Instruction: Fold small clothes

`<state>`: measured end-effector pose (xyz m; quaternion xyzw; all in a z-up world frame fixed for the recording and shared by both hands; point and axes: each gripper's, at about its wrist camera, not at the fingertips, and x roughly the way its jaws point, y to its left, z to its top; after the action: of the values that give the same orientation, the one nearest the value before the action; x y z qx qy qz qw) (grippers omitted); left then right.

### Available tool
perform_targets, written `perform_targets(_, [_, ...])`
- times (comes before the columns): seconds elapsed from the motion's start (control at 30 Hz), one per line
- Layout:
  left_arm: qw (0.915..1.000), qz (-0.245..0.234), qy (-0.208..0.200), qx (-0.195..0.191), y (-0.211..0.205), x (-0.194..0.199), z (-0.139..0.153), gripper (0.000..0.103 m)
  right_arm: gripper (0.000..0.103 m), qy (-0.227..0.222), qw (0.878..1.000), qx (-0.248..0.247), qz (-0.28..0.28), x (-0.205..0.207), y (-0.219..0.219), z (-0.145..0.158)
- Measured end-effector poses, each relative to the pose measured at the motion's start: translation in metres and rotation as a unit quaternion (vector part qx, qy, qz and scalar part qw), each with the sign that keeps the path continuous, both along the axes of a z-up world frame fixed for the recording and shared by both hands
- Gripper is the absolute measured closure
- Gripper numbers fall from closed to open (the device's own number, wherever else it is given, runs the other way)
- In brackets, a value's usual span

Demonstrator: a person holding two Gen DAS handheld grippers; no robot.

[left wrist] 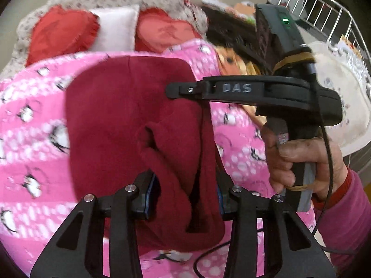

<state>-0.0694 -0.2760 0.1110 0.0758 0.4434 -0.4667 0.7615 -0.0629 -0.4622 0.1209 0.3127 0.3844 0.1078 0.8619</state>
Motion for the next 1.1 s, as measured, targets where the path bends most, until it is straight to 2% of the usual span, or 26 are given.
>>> perform_targets(0.13, [0.9991, -0.018, 0.037, 0.009, -0.016, -0.009, -0.011, 0.048, 0.088, 0.034, 0.999, 0.003, -0.019, -0.003, -0.009, -0.034])
perform_targets(0.27, [0.9976, -0.05, 0.046, -0.013, 0.009, -0.025, 0.009, 0.041, 0.087, 0.037, 0.999, 0.018, -0.029, -0.013, -0.017, -0.031])
perform_targets(0.37, [0.9984, -0.047, 0.028, -0.01, 0.042, -0.027, 0.02, 0.041, 0.072, 0.032, 0.999, -0.003, -0.036, -0.032, -0.017, -0.011])
perform_targets(0.43, [0.9996, -0.028, 0.007, 0.001, 0.055, -0.027, 0.02, 0.041, 0.056, 0.003, 0.999, 0.001, -0.038, -0.051, -0.014, 0.006])
perform_targets(0.47, [0.9998, -0.016, -0.007, 0.012, 0.062, -0.025, 0.018, 0.041, 0.056, -0.012, 0.999, 0.005, -0.036, -0.057, -0.011, 0.015])
perform_targets(0.5, [0.9995, -0.003, -0.017, 0.025, 0.066, -0.021, 0.013, 0.041, 0.056, -0.027, 0.999, 0.01, -0.028, -0.061, -0.006, 0.024])
perform_targets(0.6, [0.999, 0.011, 0.01, 0.042, 0.068, -0.015, -0.006, 0.041, 0.056, -0.054, 0.998, 0.016, 0.026, -0.057, 0.02, 0.045])
perform_targets(0.67, [0.9987, 0.011, 0.011, 0.05, 0.065, -0.02, -0.016, 0.041, 0.056, -0.047, 0.997, -0.002, 0.068, -0.048, 0.04, 0.045])
perform_targets(0.7, [0.9984, 0.011, 0.006, 0.054, 0.064, -0.022, -0.017, 0.041, 0.056, -0.029, 0.996, -0.031, 0.08, -0.045, 0.051, 0.039])
perform_targets(0.77, [0.998, 0.013, 0.002, 0.062, 0.063, -0.024, -0.023, 0.041, 0.065, 0.011, 0.994, -0.074, 0.08, -0.051, 0.058, 0.018])
perform_targets(0.83, [0.9981, 0.015, 0.014, 0.058, 0.065, -0.024, -0.027, 0.041, 0.073, 0.043, 0.994, -0.08, 0.069, -0.063, 0.053, -0.008])
perform_targets(0.9, [0.9978, 0.016, 0.021, 0.061, 0.064, -0.025, -0.03, 0.041, 0.074, 0.057, 0.994, -0.076, 0.053, -0.076, 0.046, -0.032])
perform_targets(0.93, [0.9973, 0.019, 0.023, 0.067, 0.063, -0.024, -0.033, 0.041, 0.076, 0.05, 0.996, -0.067, 0.042, -0.083, 0.042, -0.043])
perform_targets(1.0, [0.9971, 0.025, 0.024, 0.068, 0.062, -0.024, -0.033, 0.041, 0.076, 0.036, 0.998, -0.046, 0.03, -0.092, 0.039, -0.047])
perform_targets(1.1, [0.9987, 0.032, 0.003, 0.04, 0.067, -0.025, -0.013, 0.041, 0.076, 0.031, 0.999, -0.025, 0.023, -0.098, 0.03, -0.037])
